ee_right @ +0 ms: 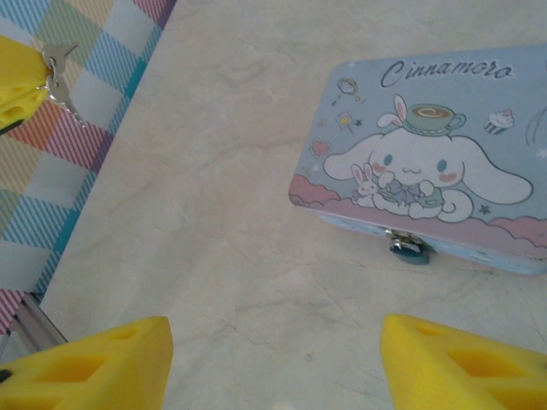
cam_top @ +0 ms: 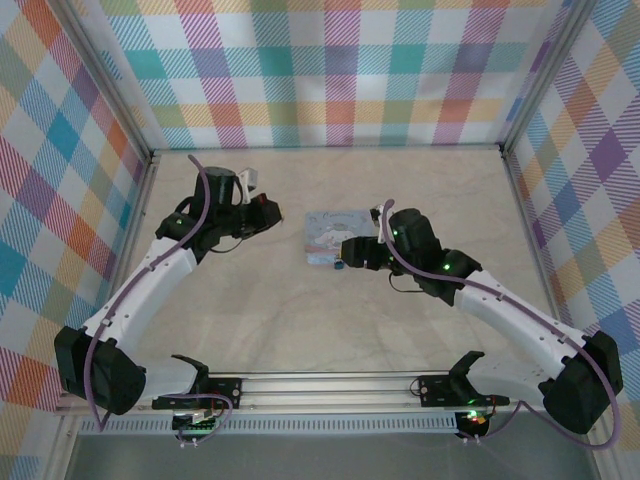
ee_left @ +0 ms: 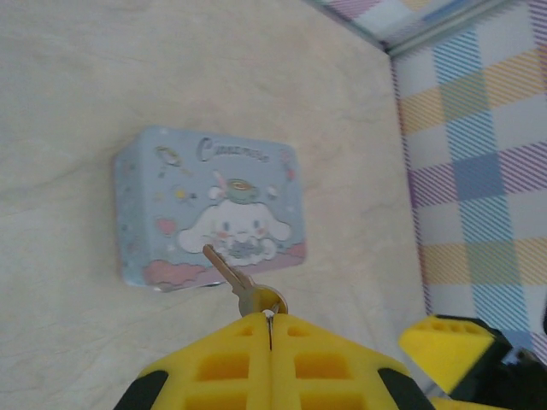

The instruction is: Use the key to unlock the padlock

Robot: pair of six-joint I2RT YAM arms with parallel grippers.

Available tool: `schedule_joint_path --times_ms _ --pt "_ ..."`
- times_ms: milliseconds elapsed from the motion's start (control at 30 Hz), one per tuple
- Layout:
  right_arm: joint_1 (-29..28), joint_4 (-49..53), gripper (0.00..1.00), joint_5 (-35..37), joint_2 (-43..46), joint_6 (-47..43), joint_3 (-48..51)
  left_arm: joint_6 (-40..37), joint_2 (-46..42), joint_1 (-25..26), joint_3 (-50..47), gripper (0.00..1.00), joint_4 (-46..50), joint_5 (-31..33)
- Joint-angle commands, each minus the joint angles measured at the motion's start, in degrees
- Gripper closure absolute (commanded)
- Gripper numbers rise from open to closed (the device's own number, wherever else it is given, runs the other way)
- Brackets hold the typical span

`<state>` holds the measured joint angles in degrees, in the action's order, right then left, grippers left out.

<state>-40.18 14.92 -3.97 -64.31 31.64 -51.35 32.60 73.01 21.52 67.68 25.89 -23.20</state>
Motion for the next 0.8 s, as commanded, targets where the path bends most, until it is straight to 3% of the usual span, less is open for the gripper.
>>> schedule_joint_path --times_ms 0,267,433,567,767 --pt "0.3 -4.4 0.36 -1.6 -0.4 1.6 -3.3 1.3 -1.3 2.1 1.4 1.00 -5.8 -6.7" --pt "2.0 -10.6 0.38 -8.5 0.3 3.3 -3.3 0.9 -4.6 3.9 -2.6 1.00 -18.5 -16.9" --pt "5.0 -16.6 0.39 -13.9 3.1 7.9 -0.3 -0.8 -7.1 4.5 -5.5 1.00 -22.9 -20.0" --pt "5.9 -16.5 0.41 -16.0 4.1 9.0 -0.4 -0.8 -7.4 4.8 -6.0 1.00 -22.8 -18.4" --pt "5.4 -15.3 0.52 -16.9 1.5 6.8 -2.7 1.2 -4.4 6.3 -3.4 1.00 -19.4 -14.3"
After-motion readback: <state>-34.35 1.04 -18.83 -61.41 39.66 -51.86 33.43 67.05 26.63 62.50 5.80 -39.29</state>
